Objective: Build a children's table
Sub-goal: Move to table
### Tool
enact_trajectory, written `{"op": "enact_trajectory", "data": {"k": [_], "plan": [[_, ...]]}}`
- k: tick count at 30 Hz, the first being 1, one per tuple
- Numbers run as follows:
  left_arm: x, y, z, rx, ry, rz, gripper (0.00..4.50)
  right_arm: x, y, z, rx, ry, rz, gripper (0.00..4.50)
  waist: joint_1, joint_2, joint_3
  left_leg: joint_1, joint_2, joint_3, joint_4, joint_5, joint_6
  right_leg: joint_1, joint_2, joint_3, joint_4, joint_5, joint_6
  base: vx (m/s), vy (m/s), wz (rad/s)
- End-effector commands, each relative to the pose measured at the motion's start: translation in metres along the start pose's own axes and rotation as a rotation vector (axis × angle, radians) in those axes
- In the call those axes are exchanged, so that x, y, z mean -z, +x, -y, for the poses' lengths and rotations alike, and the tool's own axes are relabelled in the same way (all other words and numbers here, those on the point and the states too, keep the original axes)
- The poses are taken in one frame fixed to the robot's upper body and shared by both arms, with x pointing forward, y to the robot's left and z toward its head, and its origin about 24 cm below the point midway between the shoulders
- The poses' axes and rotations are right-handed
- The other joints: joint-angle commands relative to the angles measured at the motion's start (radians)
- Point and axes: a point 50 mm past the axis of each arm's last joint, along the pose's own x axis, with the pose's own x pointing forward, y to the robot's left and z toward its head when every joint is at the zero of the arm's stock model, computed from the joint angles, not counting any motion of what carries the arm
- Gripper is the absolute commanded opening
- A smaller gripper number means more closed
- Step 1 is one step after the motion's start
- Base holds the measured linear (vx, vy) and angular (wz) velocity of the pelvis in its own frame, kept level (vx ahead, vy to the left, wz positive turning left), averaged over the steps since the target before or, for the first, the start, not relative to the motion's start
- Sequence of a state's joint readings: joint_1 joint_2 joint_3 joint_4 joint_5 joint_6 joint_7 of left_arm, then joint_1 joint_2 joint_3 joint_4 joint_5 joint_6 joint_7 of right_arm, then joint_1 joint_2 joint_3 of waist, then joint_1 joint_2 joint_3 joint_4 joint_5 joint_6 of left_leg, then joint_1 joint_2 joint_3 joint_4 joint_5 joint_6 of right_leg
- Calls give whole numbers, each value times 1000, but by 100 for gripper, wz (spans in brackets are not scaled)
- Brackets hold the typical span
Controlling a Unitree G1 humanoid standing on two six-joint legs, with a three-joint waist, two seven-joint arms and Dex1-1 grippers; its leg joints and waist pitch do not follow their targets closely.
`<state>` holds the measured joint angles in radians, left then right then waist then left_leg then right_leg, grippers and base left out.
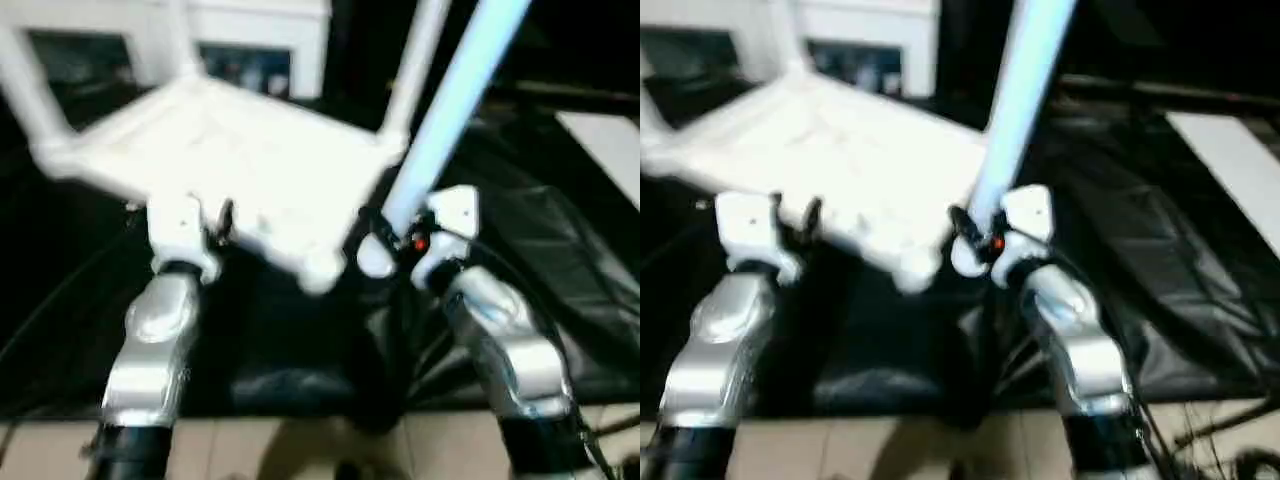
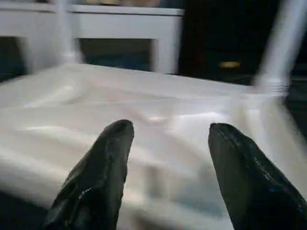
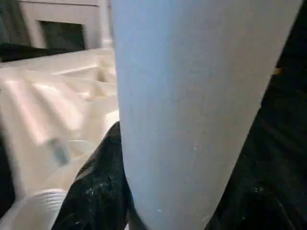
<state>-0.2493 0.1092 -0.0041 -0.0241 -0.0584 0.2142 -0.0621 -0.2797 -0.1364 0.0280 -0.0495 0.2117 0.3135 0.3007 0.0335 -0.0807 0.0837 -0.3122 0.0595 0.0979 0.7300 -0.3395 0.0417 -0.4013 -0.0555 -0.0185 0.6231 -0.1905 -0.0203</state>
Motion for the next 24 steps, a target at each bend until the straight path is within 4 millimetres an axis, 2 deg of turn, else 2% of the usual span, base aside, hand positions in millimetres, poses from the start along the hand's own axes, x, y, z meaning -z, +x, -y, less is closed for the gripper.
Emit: {"op": "enact_trajectory", "data": {"k": [1, 2, 3, 4, 5, 6, 7, 8, 9, 10, 11, 12, 13, 14, 15, 16, 17, 18, 19, 20, 21, 22, 23, 24], "plan": [[-4, 2, -5, -9, 14, 13, 286, -6, 2, -3, -8, -9, 28, 181, 28, 14, -64, -106, 72, -40, 18, 72, -70, 174, -217, 141, -120, -251, -381, 116, 30, -12], [-5, 4, -5, -1, 14, 16, 286, -4, 1, -2, 1, -14, 24, 181, 27, 36, -54, -102, 95, -45, -1, 90, -91, 152, -193, 97, -129, -246, -422, 116, 30, -12], [-5, 4, -5, 2, 15, 16, 286, -4, 0, -1, 4, -13, 24, 181, 24, 46, -53, -91, 107, -40, -44, 112, -84, 138, -159, 65, -129, -271, -404, 86, 71, -2], [-6, 5, -5, 5, 16, 16, 286, -4, 0, -1, 8, -12, 25, 181, -17, 112, -40, -23, 161, -59, -197, 11, -59, 61, 11, -49, -47, -350, -219, 106, 125, 3], [-6, 5, -5, 10, 4, 21, 286, -4, 0, -1, 12, -10, 25, 181, -51, 120, -53, 42, 216, -105, -222, -90, -37, 17, 17, -52, 20, -297, -162, 106, 125, 3], [-8, 6, -5, 37, -9, 28, 286, -4, -1, 1, 18, -9, 27, 181, -56, 112, -60, 80, 243, -134, -222, -128, 35, -12, -7, -48, 69, -189, -87, 127, 135, 5], [-7, 8, -3, 87, -5, 20, 286, -5, -2, 2, 8, -16, 28, 181, -57, 113, -60, 79, 237, -129, -210, -72, 95, -26, -13, -46, 74, -127, -64, 111, 82, 8], [-7, 8, -3, 87, -5, 20, 286, -5, -2, 2, 8, -16, 28, 181, -53, 106, -65, 78, 214, -109, -178, 175, 209, -54, -31, -37, 67, -28, -28, 111, 82, 8], [-13, 11, 4, 274, 19, 50, 286, -9, -6, 5, -37, -19, 35, 181, -53, 95, -73, 76, 201, -99, -154, 323, 258, -60, -45, -24, 48, 37, -20, 94, 53, 7], [-14, 12, 7, 376, 26, 55, 286, -11, -8, 7, -71, -21, 37, 181, -29, 40, -98, -14, 95, -28, -88, 584, 217, 20, -95, 44, -3, 356, -36, 84, 24, 7], [-14, 13, 9, 456, 31, 44, 286, -13, -10, 9, -110, -25, 39, 181, -19, 30, -118, -47, 66, -17, -78, 657, 190, 65, -99, 63, 21, 565, -87, 84, 24, 7], [-14, 13, 9, 456, 31, 44, 286, -13, -10, 9, -110, -25, 39, 181, -9, 30, -112, -68, 61, -10, -83, 679, 167, 73, -99, 68, 28, 746, -120, 57, 1, 13], [-13, 15, 11, 542, 43, 17, 286, -15, -11, 10, -149, -35, 36, 181, -2, 38, -111, -78, 82, -4, -105, 540, 108, 84, -86, 56, 34, 867, -193, 0, 0, 0], [-13, 15, 11, 542, 43, 17, 286, -15, -11, 10, -149, -35, 36, 181, -7, 43, -105, -82, 90, -7, -115, 488, 86, 86, -84, 48, 29, 809, -216, 0, 0, 0], [-11, 15, 12, 572, 43, 4, 286, -16, -11, 11, -161, -39, 33, 181, -12, 46, -96, -81, 99, -8, -126, 425, 70, 82, -83, 38, 17, 702, -233, 0, 0, 0], [-6, 17, 16, 704, 51, -49, 286, -17, -13, 12, -220, -51, 24, 181, -19, 61, -88, -57, 127, -9, -142, 238, 58, 72, -88, 31, -11, 302, -293, 0, 0, 0], [-3, 19, 17, 779, 64, -73, 286, -18, -14, 13, -255, -56, 16, 181, -20, 63, -83, -51, 127, -4, -145, 202, 61, 68, -88, 35, -20, 219, -306, 0, 0, 0], [1, 20, 19, 891, 87, -109, 286, -20, -15, 13, -309, -62, 3, 181, -21, 65, -76, -41, 137, -1, -153, 135, 62, 60, -86, 35, -31, 92, -315, 0, 0, 0], [3, 23, 18, 927, 117, -125, 286, -20, -15, 13, -334, -69, -3, 181, -24, 63, -72, -43, 141, 2, -159, 98, 58, 63, -87, 35, -37, 35, -310, -65, -22, 3], [4, 23, 18, 936, 126, -129, 286, -20, -15, 13, -341, -70, -5, 181, -23, 65, -64, -40, 148, 10, -169, 3, 26, 62, -91, 36, -54, -90, -294, -65, -22, 3], [6, 26, 18, 973, 164, -153, 286, -20, -16, 13, -366, -83, -13, 181, -23, 65, -60, -36, 150, 16, -175, -63, -12, 61, -93, 41, -66, -185, -273, -75, -18, 1], [7, 29, 17, 1007, 212, -171, 286, -21, -16, 13, -391, -98, -22, 181, -22, 69, -62, -33, 156, 21, -178, -91, -46, 59, -96, 44, -66, -226, -262, -65, -17, 4], [8, 31, 16, 1036, 249, -186, 286, -21, -16, 13, -410, -110, -30, 181, -22, 66, -59, -32, 155, 24, -181, -109, -51, 54, -93, 43, -76, -260, -247, -65, -17, 4], [10, 33, 15, 1052, 279, -198, 286, -21, -17, 13, -427, -116, -37, 181, -21, 66, -61, -27, 158, 28, -183, -137, -73, 52, -93, 46, -74, -290, -229, -55, -15, 4]]}}
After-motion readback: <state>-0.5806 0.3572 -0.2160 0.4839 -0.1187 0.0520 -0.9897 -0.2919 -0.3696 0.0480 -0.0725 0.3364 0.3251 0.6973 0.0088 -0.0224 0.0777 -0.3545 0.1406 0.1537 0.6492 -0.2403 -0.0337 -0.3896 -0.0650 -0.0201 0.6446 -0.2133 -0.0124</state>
